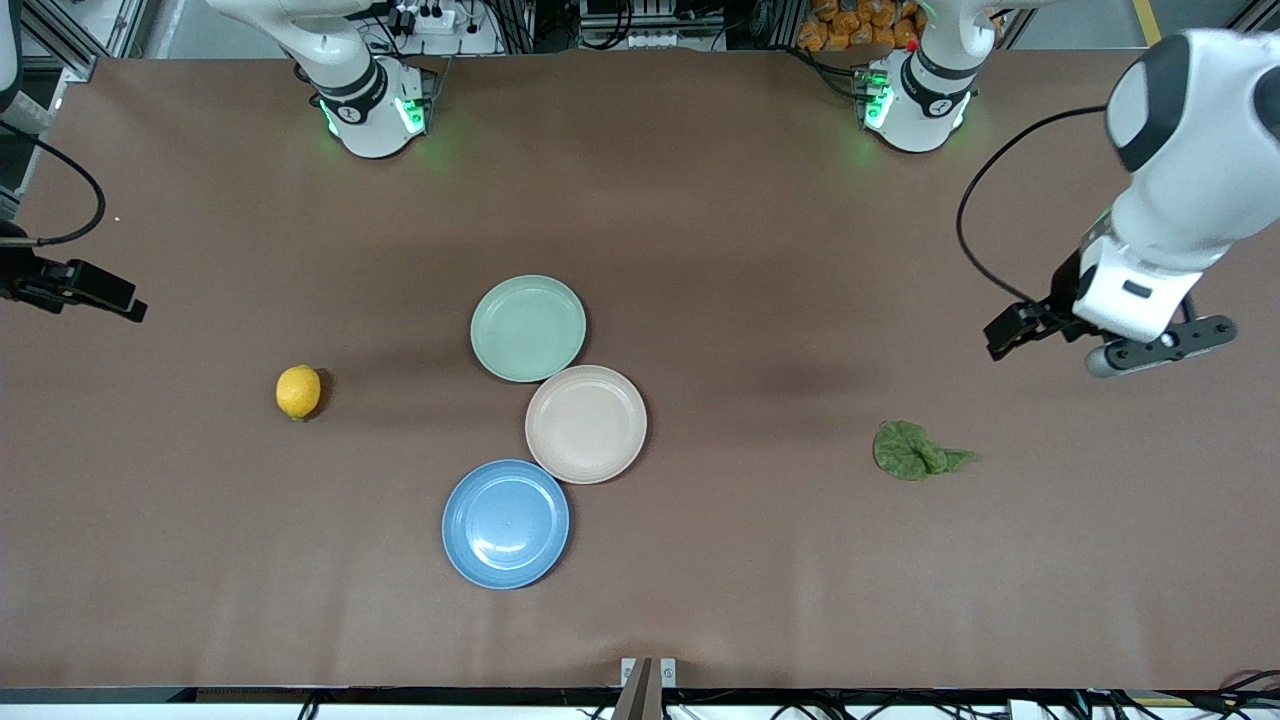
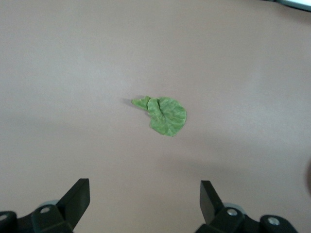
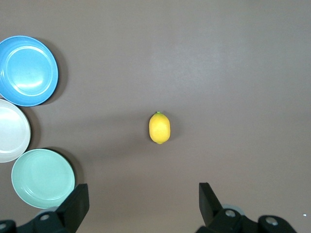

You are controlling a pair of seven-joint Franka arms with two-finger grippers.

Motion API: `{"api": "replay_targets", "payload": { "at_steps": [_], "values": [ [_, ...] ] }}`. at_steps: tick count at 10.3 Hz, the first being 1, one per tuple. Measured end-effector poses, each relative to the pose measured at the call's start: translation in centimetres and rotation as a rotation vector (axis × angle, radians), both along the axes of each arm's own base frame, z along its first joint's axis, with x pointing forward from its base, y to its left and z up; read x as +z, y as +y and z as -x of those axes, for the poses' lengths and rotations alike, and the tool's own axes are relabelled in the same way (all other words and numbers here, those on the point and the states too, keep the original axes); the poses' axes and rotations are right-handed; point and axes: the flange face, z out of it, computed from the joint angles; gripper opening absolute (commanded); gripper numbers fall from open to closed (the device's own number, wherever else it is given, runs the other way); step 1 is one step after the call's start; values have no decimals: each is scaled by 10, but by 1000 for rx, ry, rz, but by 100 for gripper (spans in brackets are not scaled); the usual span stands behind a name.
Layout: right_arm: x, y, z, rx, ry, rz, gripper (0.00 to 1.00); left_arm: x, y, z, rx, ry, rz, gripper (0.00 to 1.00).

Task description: Pick lemon and lettuce from blue and beige plates

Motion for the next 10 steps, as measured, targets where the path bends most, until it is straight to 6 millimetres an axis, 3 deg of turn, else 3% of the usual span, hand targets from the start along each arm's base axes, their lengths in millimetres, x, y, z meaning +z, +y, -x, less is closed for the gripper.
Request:
{"api": "replay_targets", "payload": {
  "at_steps": [2, 5, 10],
  "values": [
    [5, 0, 3, 4, -7, 11, 100, 38, 1, 4, -59, 16, -10, 100],
    [18, 4, 11, 11, -25, 9, 100, 74, 4, 18, -167, 85, -28, 100],
    [33, 8, 20, 35, -48, 10, 100, 97, 0, 30, -195, 111, -33, 100]
  ]
}}
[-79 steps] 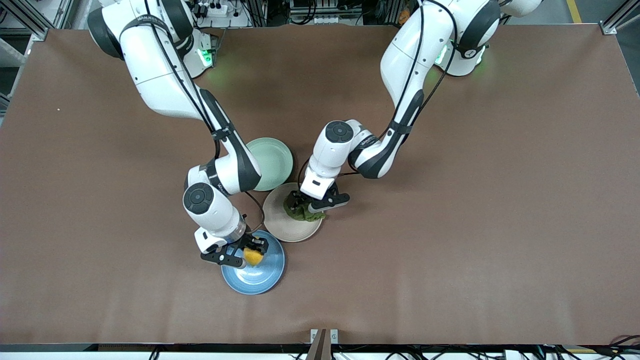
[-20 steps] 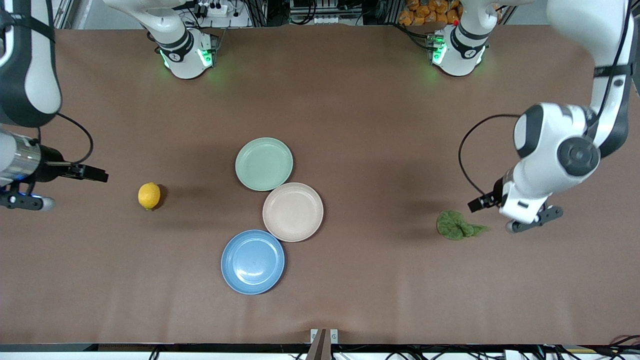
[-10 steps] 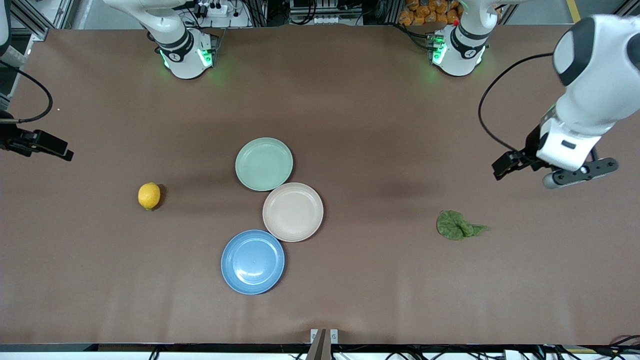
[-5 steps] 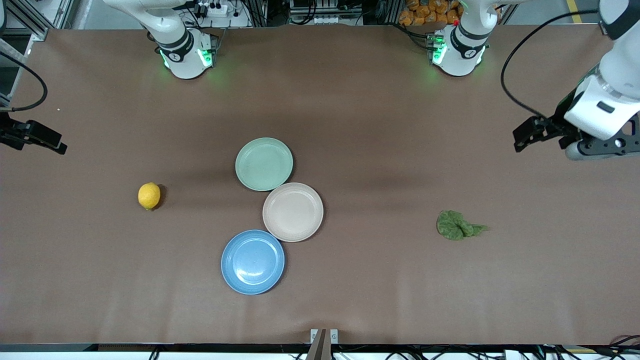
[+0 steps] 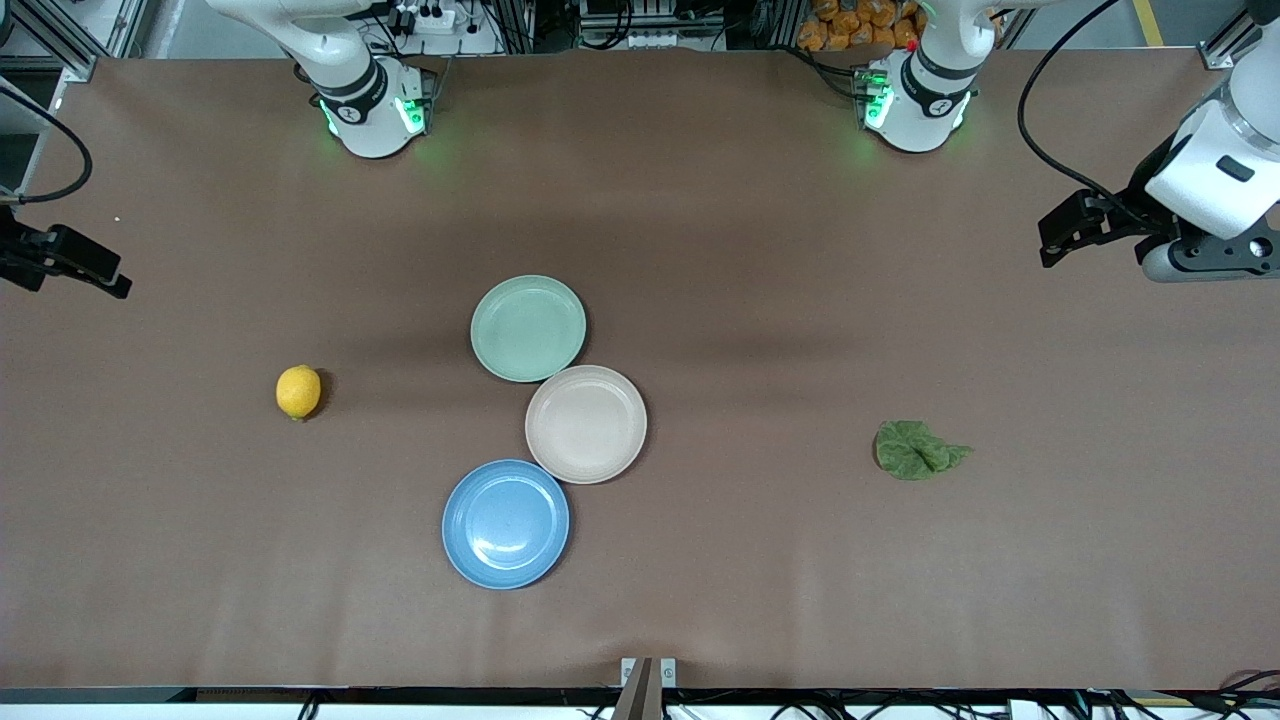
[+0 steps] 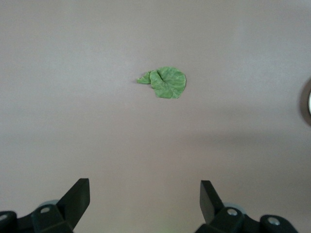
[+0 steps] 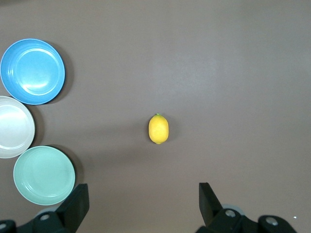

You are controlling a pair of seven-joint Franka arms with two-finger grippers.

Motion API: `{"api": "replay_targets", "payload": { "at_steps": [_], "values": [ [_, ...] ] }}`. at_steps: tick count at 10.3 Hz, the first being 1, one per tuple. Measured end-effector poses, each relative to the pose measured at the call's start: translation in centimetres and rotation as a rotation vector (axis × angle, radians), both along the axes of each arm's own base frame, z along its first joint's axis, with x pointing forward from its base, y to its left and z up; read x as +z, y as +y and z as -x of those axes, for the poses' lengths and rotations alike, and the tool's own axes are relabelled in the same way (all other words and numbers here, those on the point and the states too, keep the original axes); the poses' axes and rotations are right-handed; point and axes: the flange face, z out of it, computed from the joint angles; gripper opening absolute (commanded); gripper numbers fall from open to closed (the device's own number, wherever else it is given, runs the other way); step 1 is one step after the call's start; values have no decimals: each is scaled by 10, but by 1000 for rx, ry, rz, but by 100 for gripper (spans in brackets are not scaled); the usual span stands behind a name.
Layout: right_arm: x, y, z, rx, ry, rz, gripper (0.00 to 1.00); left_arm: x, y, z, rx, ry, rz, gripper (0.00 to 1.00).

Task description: Pick lemon and lettuce from blue and beige plates

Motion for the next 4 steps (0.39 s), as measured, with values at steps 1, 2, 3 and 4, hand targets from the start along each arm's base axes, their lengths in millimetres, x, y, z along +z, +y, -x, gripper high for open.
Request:
{"api": "replay_targets", "payload": {
  "at_steps": [1, 2, 3, 4],
  "values": [
    [5, -1, 4, 4, -4, 1, 100, 1, -1, 1, -1, -2, 0, 100],
    [9, -3, 7, 3, -9, 1, 100, 3, -1, 2, -2, -5, 0, 100],
    [11, -4, 8, 2, -11, 2, 100, 6, -1, 3, -4, -9, 0, 100],
    [11, -4, 8, 2, -10, 2, 100, 8, -1, 4, -14, -12, 0, 100]
  ]
}}
